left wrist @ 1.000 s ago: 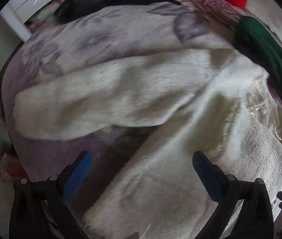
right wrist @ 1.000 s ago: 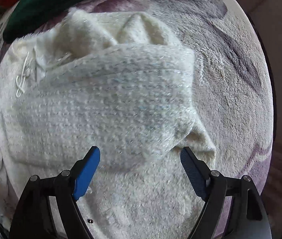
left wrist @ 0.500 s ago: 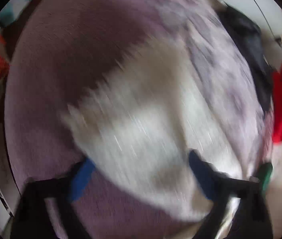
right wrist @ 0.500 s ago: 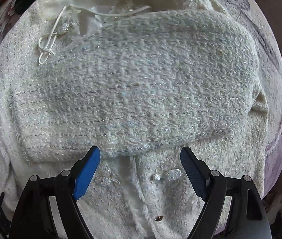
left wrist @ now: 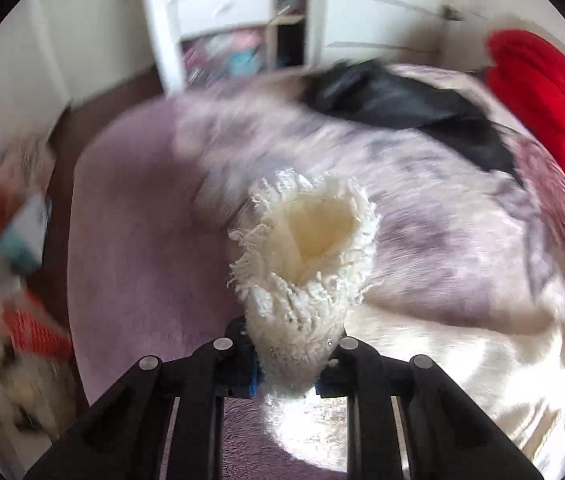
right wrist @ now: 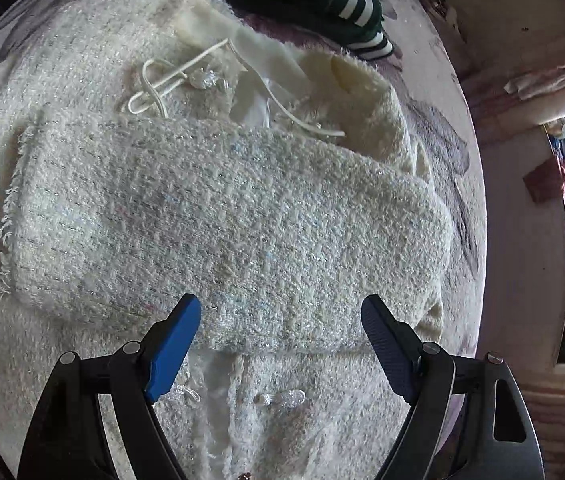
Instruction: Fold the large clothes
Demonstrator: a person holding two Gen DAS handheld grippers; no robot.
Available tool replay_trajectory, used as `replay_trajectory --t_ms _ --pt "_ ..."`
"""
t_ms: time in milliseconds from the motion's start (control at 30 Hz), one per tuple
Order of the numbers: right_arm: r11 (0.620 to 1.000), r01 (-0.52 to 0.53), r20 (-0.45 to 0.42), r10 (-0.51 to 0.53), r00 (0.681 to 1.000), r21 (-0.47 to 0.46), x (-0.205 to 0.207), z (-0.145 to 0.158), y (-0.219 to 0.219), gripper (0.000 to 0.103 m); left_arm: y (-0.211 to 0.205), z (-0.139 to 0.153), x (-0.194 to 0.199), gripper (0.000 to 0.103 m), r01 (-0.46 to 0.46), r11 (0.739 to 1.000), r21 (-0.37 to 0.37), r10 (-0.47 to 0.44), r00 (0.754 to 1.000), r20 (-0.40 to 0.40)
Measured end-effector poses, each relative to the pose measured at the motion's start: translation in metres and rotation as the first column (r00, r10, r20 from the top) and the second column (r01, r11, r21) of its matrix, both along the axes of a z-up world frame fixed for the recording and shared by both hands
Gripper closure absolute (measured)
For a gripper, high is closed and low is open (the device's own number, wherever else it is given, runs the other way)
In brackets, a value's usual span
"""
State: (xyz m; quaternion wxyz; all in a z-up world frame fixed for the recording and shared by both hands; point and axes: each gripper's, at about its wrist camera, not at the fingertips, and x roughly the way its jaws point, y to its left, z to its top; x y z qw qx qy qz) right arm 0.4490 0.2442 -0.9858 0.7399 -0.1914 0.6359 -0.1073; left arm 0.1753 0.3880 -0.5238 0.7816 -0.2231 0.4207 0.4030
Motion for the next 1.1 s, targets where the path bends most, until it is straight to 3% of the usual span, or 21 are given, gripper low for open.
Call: replay_trajectory --t_ms 133,167,233,333,433,533,600,667,767,833,900,933,967,1000,1033,1067,1100 --pt "0.996 -0.006 -0.004 0.007 1.000 0.087 -0.010 0.013 0.006 0.019 -0.046 0.045 0.032 0.088 0.173 0.976 0.130 -0.174 0.985 -0.001" --pt "0.994 0.003 -0.009 -0.002 1.000 0.112 -0.016 0.016 -0.015 0.019 -0.063 0.058 0.042 0.088 0.221 0.962 0.158 -0.224 0.975 -0.002" --pt "0.981 0.041 -0.024 -0.037 0.999 0.191 -0.018 0.019 -0.036 0.019 -0.095 0.077 0.058 0.088 0.305 0.934 0.187 -0.310 0.951 0.000" --pt "0.952 0.133 -0.052 -0.124 0.991 0.276 -0.012 0.048 -0.096 0.019 -0.164 0.107 0.078 0.088 0.446 0.871 0.208 -0.457 0.890 0.004" --pt "0.910 0.252 -0.085 -0.237 0.968 0.330 -0.021 0.059 -0.172 0.019 -0.247 0.124 0.100 0.088 0.586 0.788 0.190 -0.600 0.800 0.022" --pt "0.879 0.336 -0.103 -0.320 0.942 0.338 -0.016 0.083 -0.242 0.019 -0.338 0.122 0.123 0.088 0.717 0.690 0.102 -0.723 0.689 0.052" --pt "0.858 0.387 -0.112 -0.372 0.921 0.337 -0.017 0.089 -0.298 0.019 -0.397 0.112 0.139 0.088 0.780 0.625 0.038 -0.780 0.622 0.067" --pt "0.847 0.424 -0.123 -0.406 0.905 0.322 -0.015 0.111 -0.331 0.019 -0.455 0.095 0.151 0.088 0.832 0.554 -0.030 -0.830 0.554 0.064" --pt "0.812 0.486 -0.147 -0.464 0.873 0.322 -0.029 0.119 -0.372 0.019 -0.521 0.063 0.168 0.087 0.880 0.456 -0.131 -0.885 0.463 0.035" --pt "0.757 0.550 -0.166 -0.528 0.833 0.352 -0.038 0.120 -0.407 0.019 -0.552 0.039 0.175 0.084 0.897 0.400 -0.186 -0.913 0.407 -0.002" --pt "0.707 0.591 -0.187 -0.568 0.802 0.387 -0.043 0.120 -0.432 0.019 -0.572 0.019 0.179 0.082 0.900 0.385 -0.205 -0.923 0.380 -0.065" --pt "0.682 0.608 -0.195 -0.585 0.787 0.406 -0.046 0.122 -0.441 0.019 -0.573 0.011 0.182 0.076 0.899 0.376 -0.226 -0.927 0.369 -0.073" --pt "0.645 0.627 -0.210 -0.605 0.768 0.438 -0.048 0.122 -0.453 0.019 -0.574 0.005 0.183 0.061 0.895 0.373 -0.246 -0.928 0.364 -0.082" --pt "0.613 0.635 -0.224 -0.613 0.758 0.470 -0.049 0.122 -0.461 0.019 -0.574 0.002 0.184 0.055 0.888 0.378 -0.261 -0.926 0.369 -0.082" --pt "0.572 0.642 -0.242 -0.621 0.745 0.511 -0.049 0.122 -0.468 0.019 -0.571 0.002 0.186 0.035 0.880 0.380 -0.284 -0.924 0.378 -0.065" --pt "0.538 0.645 -0.257 -0.624 0.738 0.543 -0.048 0.122 -0.475 0.019 -0.566 0.002 0.190 0.025 0.874 0.378 -0.305 -0.923 0.383 -0.044" --pt "0.508 0.643 -0.269 -0.624 0.733 0.573 -0.047 0.122 -0.479 0.019 -0.562 0.004 0.188 0.025 0.869 0.378 -0.318 -0.921 0.389 -0.032"
